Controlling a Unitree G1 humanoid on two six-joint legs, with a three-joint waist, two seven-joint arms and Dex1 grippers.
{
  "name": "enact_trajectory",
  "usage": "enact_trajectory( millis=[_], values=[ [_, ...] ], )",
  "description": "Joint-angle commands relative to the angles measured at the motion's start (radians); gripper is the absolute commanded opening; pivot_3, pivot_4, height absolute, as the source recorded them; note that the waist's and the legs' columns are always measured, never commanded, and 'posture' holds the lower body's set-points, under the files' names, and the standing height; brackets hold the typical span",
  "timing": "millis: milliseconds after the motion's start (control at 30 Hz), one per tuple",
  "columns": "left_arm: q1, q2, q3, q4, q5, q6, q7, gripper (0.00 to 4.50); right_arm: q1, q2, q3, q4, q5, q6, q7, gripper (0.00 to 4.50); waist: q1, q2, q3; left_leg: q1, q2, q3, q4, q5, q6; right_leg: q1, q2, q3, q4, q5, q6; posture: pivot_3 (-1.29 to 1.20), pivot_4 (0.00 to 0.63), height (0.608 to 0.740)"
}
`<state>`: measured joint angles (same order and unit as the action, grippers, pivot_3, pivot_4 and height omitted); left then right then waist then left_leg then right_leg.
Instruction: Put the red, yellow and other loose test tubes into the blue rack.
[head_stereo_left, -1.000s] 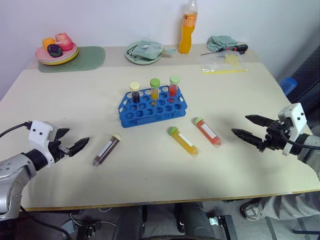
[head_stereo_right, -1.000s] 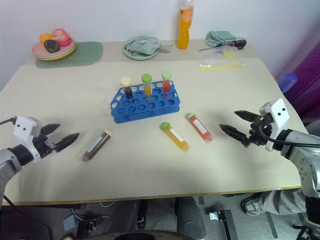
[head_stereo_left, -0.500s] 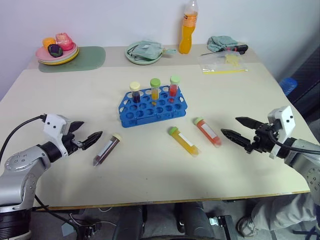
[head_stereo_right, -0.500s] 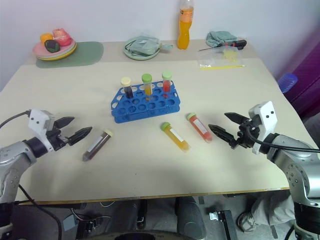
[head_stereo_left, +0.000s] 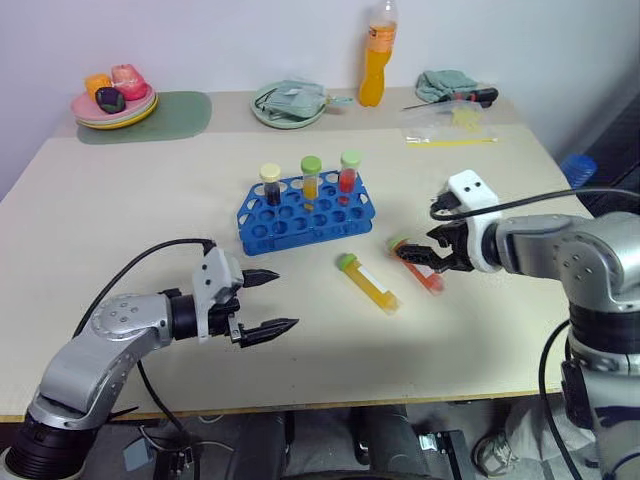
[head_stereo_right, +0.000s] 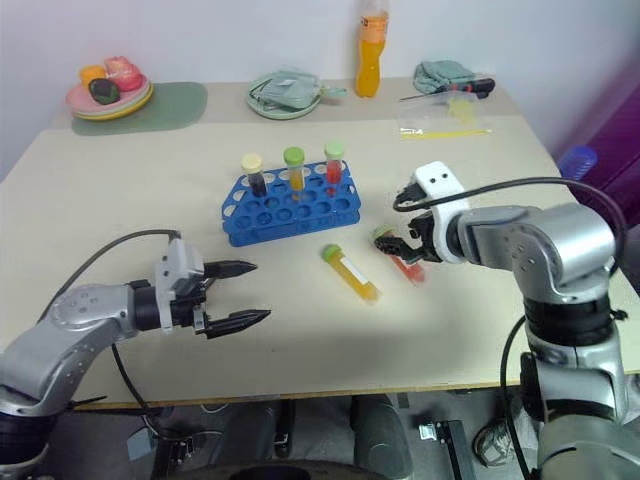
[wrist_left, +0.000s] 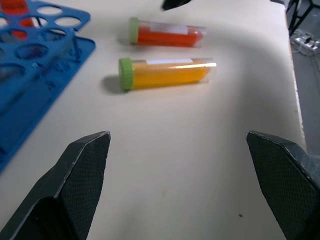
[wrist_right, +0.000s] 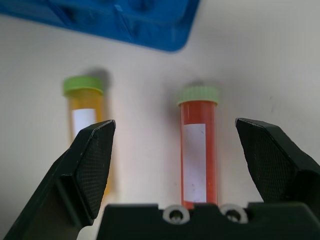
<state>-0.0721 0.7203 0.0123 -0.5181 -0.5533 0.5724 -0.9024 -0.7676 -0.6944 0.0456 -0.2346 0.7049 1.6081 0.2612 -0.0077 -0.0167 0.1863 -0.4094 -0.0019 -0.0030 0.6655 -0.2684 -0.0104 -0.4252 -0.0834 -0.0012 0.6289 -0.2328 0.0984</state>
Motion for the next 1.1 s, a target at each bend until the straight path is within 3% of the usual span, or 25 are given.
enact_trajectory(
  millis=[33,700,800,967,1000,1100],
  values=[
    [-0.003,-0.003,-0.003,-0.019,0.01,-0.023,0.009,4.46,-0.062,-0.01,0.07,0.086,0.032,0.006,-0.073,4.26,-0.003,0.0,0.0,0.0,0.0,0.0,0.0,0.0,0.0,0.0,0.0,0.0,0.0,0.0,0.0,0.0,0.15,0.74],
    [0.042,-0.02,-0.003,-0.048,0.001,-0.039,0.034,4.46,-0.224,-0.078,0.351,0.324,0.186,0.006,-0.154,4.26,-0.006,0.0,0.0,0.0,-0.001,0.0,0.0,0.0,0.001,0.0,0.002,0.0,0.0,0.002,0.003,0.0,0.15,0.74],
    [0.041,-0.023,-0.005,-0.048,0.001,-0.04,0.035,4.5,-0.226,-0.061,0.355,0.347,0.177,0.006,-0.17,3.5,-0.005,0.0,0.0,0.0,-0.001,0.0,0.0,0.0,0.001,0.0,0.002,0.0,0.0,0.002,0.003,0.0,0.15,0.74],
    [0.041,-0.027,-0.003,-0.046,0.001,-0.04,0.036,4.5,-0.242,-0.065,0.354,0.362,0.201,0.006,-0.18,0.98,-0.006,0.0,0.0,0.0,-0.001,0.0,0.0,0.0,0.001,-0.001,0.002,0.0,0.0,0.002,0.003,0.0,0.15,0.74],
    [0.041,-0.027,-0.003,-0.045,0.001,-0.04,0.036,4.5,-0.249,-0.07,0.355,0.357,0.211,0.006,-0.183,0.77,-0.006,0.0,0.0,0.0,-0.001,0.0,0.0,0.0,0.001,-0.001,0.002,0.0,0.0,0.002,0.003,0.0,0.15,0.74],
    [0.043,-0.027,0.001,-0.041,0.004,-0.042,0.036,4.5,-0.255,-0.073,0.32,0.318,0.23,0.006,-0.187,0.77,-0.006,0.0,0.0,0.0,-0.001,0.0,0.0,0.0,0.001,-0.001,0.002,0.0,0.0,0.002,0.003,0.0,0.15,0.74]
  ],
)
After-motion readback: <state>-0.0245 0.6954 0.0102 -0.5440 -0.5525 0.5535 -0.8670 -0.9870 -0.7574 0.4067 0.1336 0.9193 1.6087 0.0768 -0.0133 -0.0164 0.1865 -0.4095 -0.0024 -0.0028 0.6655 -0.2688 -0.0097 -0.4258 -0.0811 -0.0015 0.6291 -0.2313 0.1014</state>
